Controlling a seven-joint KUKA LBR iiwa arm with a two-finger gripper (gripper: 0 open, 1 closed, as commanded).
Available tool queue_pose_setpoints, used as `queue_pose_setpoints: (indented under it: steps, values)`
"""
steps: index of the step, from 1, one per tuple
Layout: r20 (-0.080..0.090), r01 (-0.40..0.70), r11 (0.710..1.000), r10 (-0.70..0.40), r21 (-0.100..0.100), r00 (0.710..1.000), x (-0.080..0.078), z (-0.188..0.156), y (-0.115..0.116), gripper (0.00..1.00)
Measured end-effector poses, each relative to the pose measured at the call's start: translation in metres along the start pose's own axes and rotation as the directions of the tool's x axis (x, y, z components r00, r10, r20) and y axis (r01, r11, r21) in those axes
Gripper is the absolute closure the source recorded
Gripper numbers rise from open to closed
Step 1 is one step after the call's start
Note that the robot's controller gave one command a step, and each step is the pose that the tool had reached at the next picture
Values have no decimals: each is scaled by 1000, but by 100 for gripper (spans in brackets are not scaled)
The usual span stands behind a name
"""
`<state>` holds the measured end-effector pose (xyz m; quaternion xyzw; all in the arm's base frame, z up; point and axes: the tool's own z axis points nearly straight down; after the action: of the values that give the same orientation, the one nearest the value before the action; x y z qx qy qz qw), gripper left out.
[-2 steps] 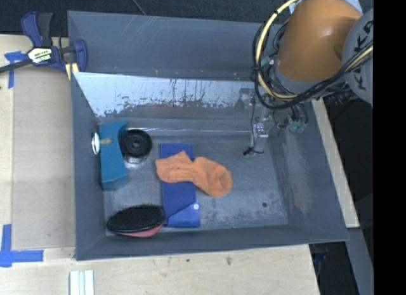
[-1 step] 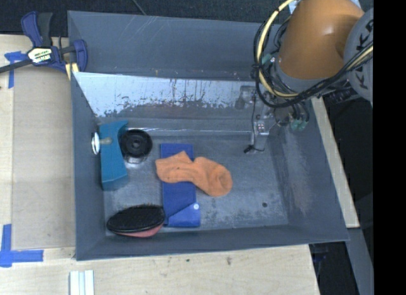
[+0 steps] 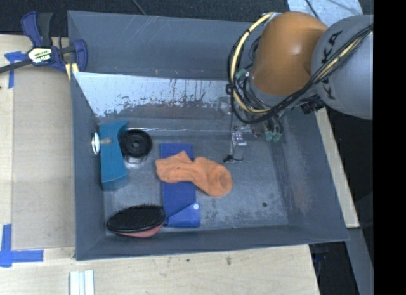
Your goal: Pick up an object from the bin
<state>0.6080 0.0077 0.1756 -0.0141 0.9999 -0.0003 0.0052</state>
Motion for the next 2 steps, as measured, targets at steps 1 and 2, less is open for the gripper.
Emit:
queue_pose_setpoints:
  steps: [1,2]
  values:
    - [-8,37,999,-37,-2,999,50,40,3,0]
    - [-12,41,999,-41,-1,999,57,66,19,0]
